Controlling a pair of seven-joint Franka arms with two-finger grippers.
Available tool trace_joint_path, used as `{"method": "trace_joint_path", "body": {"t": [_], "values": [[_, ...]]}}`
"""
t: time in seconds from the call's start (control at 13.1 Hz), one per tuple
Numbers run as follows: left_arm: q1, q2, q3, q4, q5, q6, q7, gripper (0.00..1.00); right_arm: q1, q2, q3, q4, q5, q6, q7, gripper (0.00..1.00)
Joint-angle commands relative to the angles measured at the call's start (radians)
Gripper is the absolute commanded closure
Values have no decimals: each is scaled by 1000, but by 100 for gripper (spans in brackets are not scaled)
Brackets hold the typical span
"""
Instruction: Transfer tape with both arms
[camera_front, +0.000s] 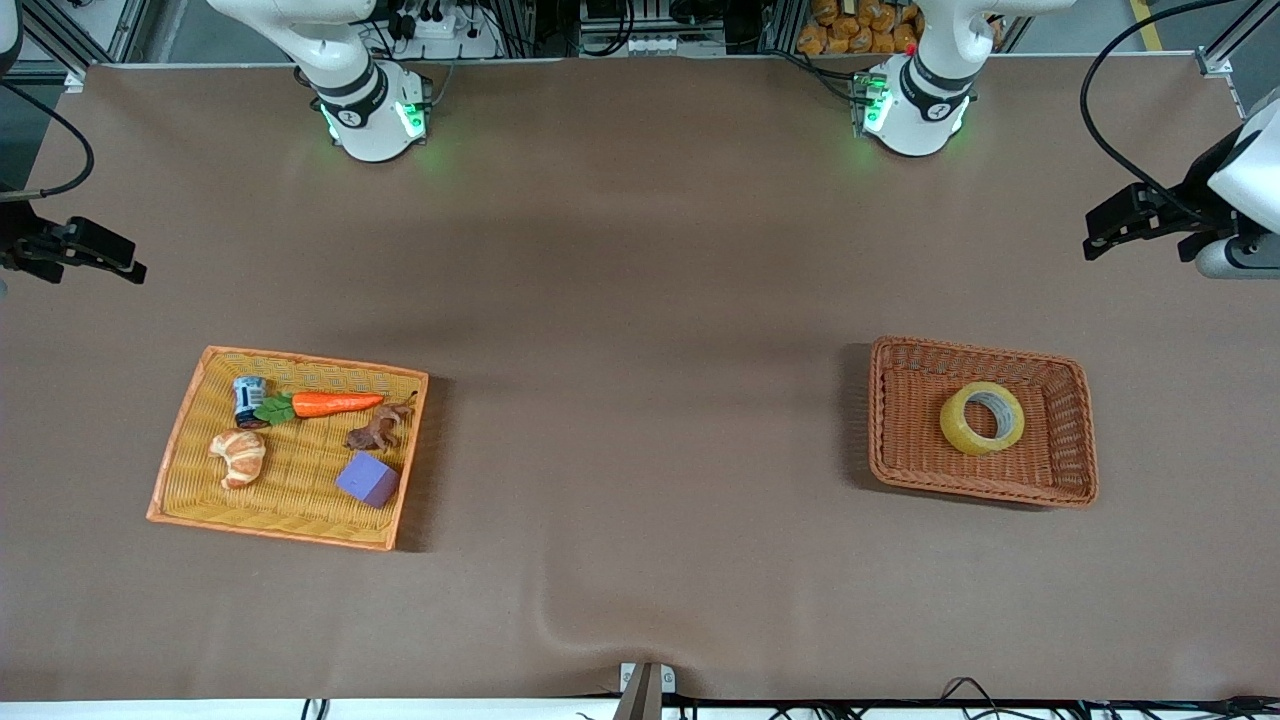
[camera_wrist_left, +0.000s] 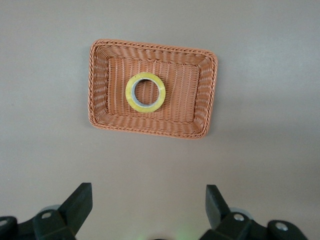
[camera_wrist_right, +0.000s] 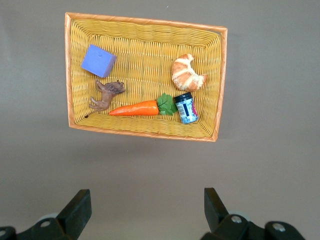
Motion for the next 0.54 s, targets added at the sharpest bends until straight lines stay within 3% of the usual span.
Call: {"method": "trace_joint_path", "body": {"t": [0.0, 0.46], "values": [[-14, -10, 13, 15, -3, -36, 13, 0, -6, -2, 8, -2, 15, -4, -5, 0], [-14, -3, 12, 17, -3, -44, 8, 0, -1, -2, 8, -2, 15, -6, -3, 0]]}}
